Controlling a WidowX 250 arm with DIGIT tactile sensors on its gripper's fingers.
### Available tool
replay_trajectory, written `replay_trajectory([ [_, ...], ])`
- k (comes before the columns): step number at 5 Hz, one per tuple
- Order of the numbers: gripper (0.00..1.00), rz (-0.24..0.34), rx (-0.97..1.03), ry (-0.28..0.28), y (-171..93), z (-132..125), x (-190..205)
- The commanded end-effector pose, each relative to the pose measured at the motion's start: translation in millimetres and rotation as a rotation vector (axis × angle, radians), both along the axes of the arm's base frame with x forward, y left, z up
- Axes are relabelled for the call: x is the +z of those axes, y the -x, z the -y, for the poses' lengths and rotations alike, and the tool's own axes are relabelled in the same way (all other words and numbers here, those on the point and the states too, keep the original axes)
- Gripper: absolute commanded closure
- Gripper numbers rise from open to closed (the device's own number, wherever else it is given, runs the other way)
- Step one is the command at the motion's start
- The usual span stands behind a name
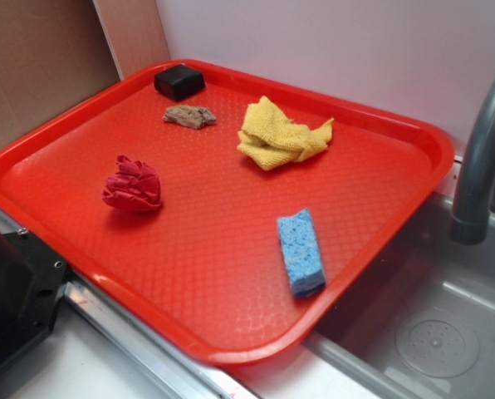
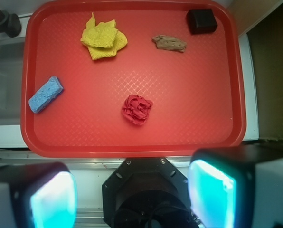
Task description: Grab the red paper.
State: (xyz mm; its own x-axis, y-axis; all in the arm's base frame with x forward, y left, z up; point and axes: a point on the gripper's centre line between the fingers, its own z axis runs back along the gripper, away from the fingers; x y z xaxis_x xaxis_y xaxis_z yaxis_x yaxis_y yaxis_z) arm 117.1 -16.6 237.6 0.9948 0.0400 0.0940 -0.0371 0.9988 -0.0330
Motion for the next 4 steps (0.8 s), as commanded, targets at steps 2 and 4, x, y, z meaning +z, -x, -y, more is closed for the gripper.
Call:
replay_trajectory([
  [2, 0.00, -0.001, 0.008, -0.083, -20, -28, -50],
  [4, 0.00, -0.002, -0.082, -0.167, -47, -41, -115],
])
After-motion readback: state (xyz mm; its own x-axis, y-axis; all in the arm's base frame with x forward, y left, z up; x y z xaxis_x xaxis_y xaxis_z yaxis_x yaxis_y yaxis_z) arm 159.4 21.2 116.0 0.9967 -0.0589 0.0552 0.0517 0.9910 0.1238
